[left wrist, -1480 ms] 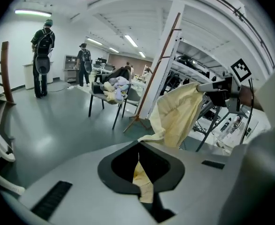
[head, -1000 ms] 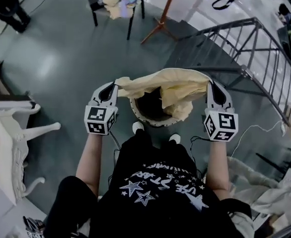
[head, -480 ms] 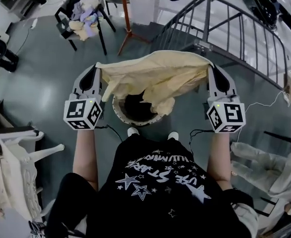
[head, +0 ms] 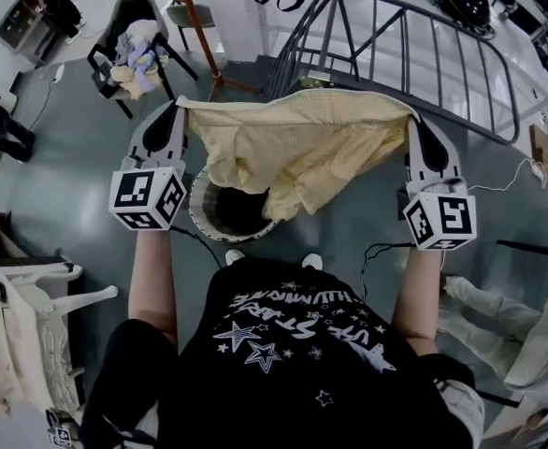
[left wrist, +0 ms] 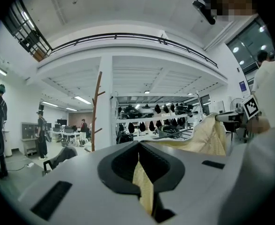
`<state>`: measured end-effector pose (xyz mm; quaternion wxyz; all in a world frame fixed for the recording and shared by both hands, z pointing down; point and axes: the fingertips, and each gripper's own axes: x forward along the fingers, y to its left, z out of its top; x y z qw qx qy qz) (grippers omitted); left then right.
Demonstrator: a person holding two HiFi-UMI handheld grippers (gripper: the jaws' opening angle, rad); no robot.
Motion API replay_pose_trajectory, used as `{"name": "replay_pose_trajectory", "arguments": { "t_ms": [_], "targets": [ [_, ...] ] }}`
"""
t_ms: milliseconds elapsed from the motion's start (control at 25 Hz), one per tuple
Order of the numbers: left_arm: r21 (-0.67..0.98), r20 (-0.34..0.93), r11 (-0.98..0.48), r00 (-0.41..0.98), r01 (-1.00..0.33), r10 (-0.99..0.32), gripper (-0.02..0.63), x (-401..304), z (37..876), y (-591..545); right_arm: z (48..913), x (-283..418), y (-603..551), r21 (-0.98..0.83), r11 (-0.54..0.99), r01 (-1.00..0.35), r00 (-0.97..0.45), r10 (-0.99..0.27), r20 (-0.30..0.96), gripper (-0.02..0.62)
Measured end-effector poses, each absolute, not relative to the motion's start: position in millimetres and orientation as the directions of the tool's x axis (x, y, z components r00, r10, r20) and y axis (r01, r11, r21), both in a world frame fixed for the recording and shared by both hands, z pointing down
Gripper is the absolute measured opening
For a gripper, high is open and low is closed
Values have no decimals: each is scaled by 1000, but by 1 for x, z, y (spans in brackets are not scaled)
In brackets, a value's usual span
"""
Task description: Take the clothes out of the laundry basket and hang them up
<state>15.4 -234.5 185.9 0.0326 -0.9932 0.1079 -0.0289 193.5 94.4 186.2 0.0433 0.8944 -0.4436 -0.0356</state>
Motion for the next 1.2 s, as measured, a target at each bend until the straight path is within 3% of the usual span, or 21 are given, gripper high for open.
{"name": "replay_pose_trajectory", "arguments": {
  "t_ms": [560,880,1200],
  "targets": [
    [-117,-55,-989,995,-86,-80,21,148,133,-93,148,265,258,122,-695,-708,687,-719,-105,17],
    [-117,-67,-992,997,-51,-43,21,213,128,-88,152,315,264,155,-742,-653,740,-668,-79,17],
    [-118,-102,-992,994,-53,-40,21,313,116,-129,137,414,231,191,-767,-613,771,-633,-70,17]
  ]
}}
